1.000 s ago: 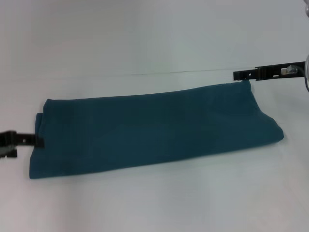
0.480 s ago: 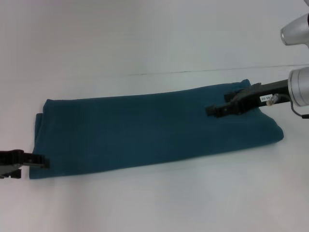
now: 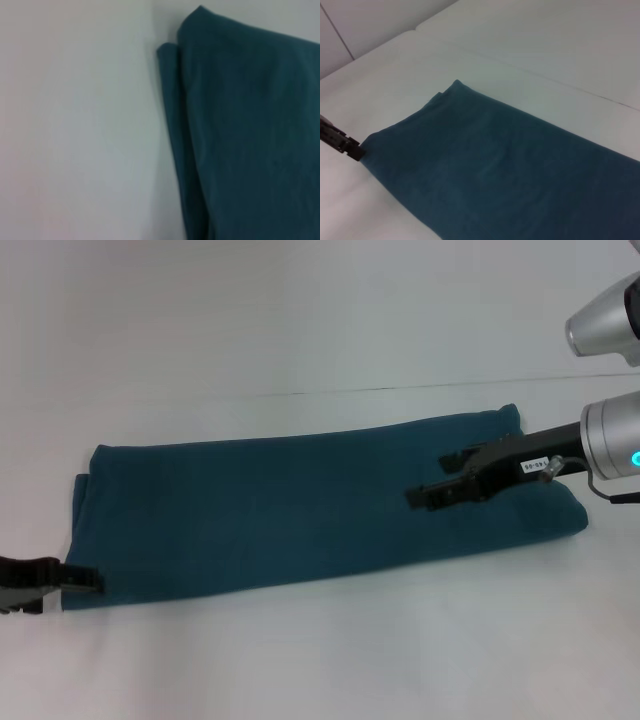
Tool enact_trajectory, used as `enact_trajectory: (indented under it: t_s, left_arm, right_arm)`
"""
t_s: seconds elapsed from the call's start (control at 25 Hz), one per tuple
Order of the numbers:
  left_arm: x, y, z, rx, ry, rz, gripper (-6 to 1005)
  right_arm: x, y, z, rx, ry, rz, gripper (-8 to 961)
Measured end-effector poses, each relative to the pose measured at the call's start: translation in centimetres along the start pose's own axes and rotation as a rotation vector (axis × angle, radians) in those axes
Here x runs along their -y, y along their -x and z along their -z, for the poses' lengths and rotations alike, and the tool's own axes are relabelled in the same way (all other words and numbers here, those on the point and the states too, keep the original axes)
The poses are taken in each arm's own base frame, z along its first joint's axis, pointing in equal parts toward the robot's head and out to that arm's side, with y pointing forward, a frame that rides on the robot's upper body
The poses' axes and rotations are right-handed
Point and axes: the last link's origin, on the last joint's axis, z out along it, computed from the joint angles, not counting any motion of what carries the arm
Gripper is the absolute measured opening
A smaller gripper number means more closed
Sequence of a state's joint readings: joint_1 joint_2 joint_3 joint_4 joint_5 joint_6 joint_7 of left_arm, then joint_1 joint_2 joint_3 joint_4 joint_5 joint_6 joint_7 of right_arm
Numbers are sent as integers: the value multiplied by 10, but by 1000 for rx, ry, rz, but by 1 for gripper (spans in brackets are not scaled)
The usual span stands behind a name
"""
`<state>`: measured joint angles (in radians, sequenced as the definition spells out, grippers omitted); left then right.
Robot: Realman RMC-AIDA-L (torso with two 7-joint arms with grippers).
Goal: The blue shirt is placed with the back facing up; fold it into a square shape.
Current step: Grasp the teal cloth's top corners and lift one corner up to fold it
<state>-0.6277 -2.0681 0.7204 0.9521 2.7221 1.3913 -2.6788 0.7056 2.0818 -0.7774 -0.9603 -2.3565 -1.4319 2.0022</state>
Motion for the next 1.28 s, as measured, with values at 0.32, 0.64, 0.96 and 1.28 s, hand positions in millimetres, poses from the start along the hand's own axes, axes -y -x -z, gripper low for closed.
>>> enact_trajectory:
  t_s: [0.32,0.64,0.96,1.28]
  left_arm:
    - [-2,1,-4,1,4,6,938]
    - [-10,-1,-6,8,20,2,938]
    - [-12,-1,-10,33,27,3,937]
    - [-17,-5,-14,20,38,-2,937]
  right_arm:
    - [-1,0,-1,-5,6,9,918]
    - [-2,0,-1,-5,7,9,919]
    - [-2,1,-2,-4,7,10,918]
    - [-2,4,-1,3,6,12,917]
